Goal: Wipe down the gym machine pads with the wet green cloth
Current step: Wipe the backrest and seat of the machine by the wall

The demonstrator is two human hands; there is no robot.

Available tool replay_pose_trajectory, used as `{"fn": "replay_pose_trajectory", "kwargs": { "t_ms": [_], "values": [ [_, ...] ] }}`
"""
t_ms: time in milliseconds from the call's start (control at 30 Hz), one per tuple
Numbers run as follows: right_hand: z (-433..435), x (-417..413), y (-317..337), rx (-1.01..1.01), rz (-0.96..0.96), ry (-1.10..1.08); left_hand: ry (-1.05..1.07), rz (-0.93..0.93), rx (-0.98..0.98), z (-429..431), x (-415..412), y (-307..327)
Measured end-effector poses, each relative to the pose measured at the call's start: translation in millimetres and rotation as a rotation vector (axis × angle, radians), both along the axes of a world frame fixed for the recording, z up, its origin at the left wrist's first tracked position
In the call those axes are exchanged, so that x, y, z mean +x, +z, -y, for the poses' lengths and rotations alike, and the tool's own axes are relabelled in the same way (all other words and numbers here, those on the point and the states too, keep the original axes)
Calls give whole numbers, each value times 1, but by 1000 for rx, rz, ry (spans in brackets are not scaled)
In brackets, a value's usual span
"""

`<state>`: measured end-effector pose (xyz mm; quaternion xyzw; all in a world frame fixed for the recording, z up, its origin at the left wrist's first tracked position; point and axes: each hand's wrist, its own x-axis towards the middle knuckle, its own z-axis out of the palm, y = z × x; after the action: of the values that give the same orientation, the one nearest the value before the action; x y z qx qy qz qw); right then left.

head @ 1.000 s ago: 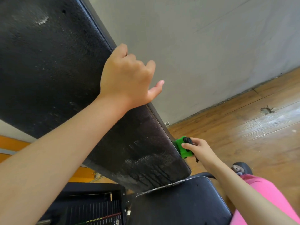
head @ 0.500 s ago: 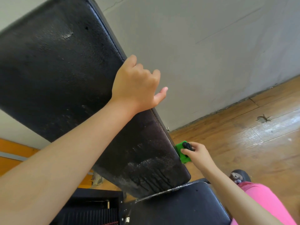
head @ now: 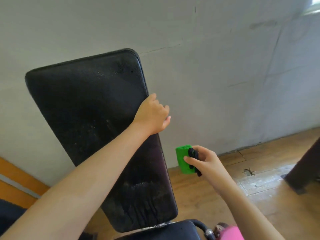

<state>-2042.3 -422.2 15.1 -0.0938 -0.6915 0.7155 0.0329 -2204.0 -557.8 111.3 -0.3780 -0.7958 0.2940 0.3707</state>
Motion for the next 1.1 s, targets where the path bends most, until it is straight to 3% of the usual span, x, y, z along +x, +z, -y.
{"fn": "replay_pose_trajectory", "kwargs": {
  "t_ms": [67, 233, 433, 600, 800, 967, 1100],
  "values": [
    [-12, 13, 13, 49, -29, -20, -50, 148, 100, 3, 7, 4],
    [-25, 35, 35, 174, -104, -167, -201, 865, 740, 3, 81, 6],
    [10, 40, 59, 397, -276, -346, -330, 1078, 1151, 12, 162, -7],
    [57, 31, 83, 455, -421, -258, -354, 1128, 1531, 36, 175, -7],
    [106, 12, 107, 504, -582, 8, -393, 980, 1894, 77, 153, 15],
    [135, -16, 128, 434, -589, 102, -389, 846, 1995, 122, 124, 22],
    [164, -36, 154, 524, -594, 275, -450, 765, 2180, 164, 100, 35]
  ]
}}
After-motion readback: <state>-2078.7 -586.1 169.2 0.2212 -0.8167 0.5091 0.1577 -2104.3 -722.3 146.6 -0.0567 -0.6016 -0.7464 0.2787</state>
